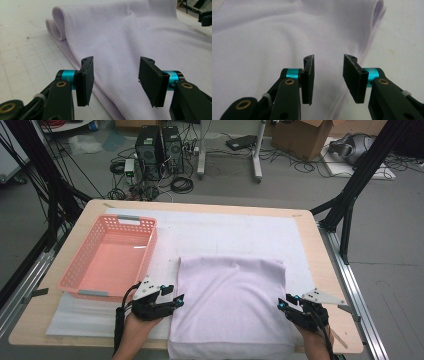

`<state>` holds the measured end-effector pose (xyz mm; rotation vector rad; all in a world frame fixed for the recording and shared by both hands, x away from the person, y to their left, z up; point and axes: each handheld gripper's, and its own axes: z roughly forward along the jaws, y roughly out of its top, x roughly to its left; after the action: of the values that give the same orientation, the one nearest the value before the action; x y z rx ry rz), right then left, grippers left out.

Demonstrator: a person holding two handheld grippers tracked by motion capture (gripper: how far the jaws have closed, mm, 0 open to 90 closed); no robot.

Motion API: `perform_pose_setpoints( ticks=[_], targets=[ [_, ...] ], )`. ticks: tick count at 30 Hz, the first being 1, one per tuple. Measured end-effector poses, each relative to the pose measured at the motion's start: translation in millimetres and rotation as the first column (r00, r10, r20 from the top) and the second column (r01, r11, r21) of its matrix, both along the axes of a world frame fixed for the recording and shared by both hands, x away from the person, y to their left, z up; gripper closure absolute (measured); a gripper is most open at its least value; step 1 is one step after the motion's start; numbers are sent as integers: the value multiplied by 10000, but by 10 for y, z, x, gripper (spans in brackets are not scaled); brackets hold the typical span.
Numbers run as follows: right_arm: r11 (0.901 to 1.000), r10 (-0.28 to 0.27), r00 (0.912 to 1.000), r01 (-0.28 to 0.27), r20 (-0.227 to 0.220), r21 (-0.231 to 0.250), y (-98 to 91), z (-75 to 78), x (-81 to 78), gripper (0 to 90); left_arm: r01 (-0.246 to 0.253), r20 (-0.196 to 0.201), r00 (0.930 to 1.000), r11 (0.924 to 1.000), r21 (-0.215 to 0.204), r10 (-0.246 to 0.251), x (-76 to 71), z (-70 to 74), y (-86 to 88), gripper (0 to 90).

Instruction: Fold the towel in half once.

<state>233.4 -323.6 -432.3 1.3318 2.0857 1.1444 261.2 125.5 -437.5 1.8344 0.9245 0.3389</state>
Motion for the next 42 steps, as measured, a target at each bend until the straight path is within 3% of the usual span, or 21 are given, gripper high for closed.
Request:
perform_pose_setpoints(
  ticks=[7, 9, 11, 13, 15, 20, 24, 28, 34, 38, 42],
  targets=[
    [9981, 500, 9981, -513, -371, -351, 133, -43, 351, 618, 519, -450, 9977, 9983, 280, -506, 319, -81, -190, 441],
    [9973, 481, 9969, -514, -618, -528, 135, -78, 440, 637, 655, -505, 9968, 9957, 654, -623, 369, -123, -239, 441],
    [9953, 500, 9949, -570, -880, -788, 126, -124, 509, 693, 735, -841, 9943, 9921, 1019, -650, 407, -133, -284, 450],
    [9957, 521, 9946, -587, -901, -713, 113, -132, 540, 742, 885, -740, 9941, 9874, 1309, -793, 406, -131, -323, 464],
    [9952, 575, 9936, -648, -974, -739, 111, -128, 555, 780, 866, -505, 9956, 9797, 1807, -786, 379, -131, -372, 514],
    [9928, 662, 9938, -746, -897, -935, 126, -108, 518, 870, 944, -92, 9955, 9705, 2221, -947, 297, -124, -406, 836],
    [9914, 785, 9925, -876, -933, -976, 124, -84, 458, 873, 961, -296, 9953, 9814, 1661, -924, 265, -83, -345, 859],
    [9931, 913, 9908, -981, -998, -650, 66, -50, 371, 874, 1197, -389, 9925, 9872, 1049, -1162, 157, -20, -256, 859],
    [9906, 1298, 9820, -1346, -1369, -262, -15, -22, 185, 874, 1430, -524, 9887, 9886, 476, -1405, -20, 26, -145, 859],
    [9891, 1461, 9757, -1474, -1636, 42, -50, -18, 107, 874, 1628, -693, 9849, 9851, 546, -1589, -133, -14, -139, 858],
    [9871, 1583, 9740, -1604, -1622, 4, -61, 10, 1, 874, 1783, -748, 9819, 9824, 559, -1740, -204, -20, -127, 856]
  ],
)
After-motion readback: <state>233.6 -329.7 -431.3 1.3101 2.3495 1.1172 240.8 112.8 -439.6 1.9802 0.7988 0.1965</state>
